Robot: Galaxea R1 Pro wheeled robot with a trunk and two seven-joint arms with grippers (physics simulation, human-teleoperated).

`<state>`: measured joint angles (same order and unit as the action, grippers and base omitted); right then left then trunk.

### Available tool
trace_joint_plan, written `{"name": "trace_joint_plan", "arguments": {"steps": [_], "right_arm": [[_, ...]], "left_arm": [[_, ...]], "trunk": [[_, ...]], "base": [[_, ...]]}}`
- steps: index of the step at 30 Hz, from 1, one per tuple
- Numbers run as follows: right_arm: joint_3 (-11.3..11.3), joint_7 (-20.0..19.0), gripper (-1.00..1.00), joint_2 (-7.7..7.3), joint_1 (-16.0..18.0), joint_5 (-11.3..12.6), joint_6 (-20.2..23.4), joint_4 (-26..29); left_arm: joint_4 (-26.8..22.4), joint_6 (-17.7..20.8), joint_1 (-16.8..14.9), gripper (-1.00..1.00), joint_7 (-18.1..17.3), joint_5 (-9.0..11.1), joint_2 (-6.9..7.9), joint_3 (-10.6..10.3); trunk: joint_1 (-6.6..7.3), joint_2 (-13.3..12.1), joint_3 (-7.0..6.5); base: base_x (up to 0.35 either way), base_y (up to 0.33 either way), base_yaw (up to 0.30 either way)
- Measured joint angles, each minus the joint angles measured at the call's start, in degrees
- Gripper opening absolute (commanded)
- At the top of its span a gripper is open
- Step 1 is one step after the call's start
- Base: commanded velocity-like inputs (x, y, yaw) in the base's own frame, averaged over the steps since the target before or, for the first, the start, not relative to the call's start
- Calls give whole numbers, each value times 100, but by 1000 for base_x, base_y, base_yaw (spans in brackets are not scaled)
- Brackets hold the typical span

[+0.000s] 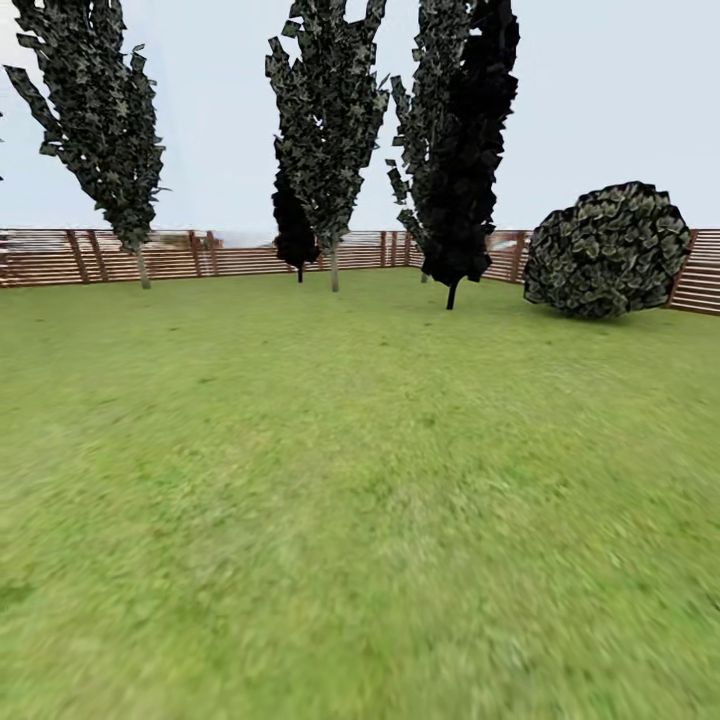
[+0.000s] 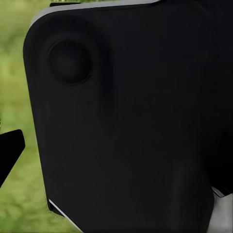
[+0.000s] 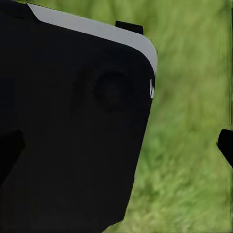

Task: Take the three Easter eggs out of the wicker basket on the lawn in the garden, then place them on the lawn next to a single tree (choose any tree) so that all three eggs are next to the same tree and none are left in the basket.

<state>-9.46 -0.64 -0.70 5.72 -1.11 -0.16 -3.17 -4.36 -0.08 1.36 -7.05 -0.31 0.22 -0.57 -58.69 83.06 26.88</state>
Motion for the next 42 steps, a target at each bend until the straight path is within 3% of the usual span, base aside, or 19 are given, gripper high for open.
{"name": "trace_joint_plan", "arguments": {"steps": [42], "right_arm": [[1,23,100,-6,0,0,8,2]], "left_arm": [[0,4,0,100,0,0,-6,0]], "trunk": [[0,0,7]], "base": [[324,0,246]]}}
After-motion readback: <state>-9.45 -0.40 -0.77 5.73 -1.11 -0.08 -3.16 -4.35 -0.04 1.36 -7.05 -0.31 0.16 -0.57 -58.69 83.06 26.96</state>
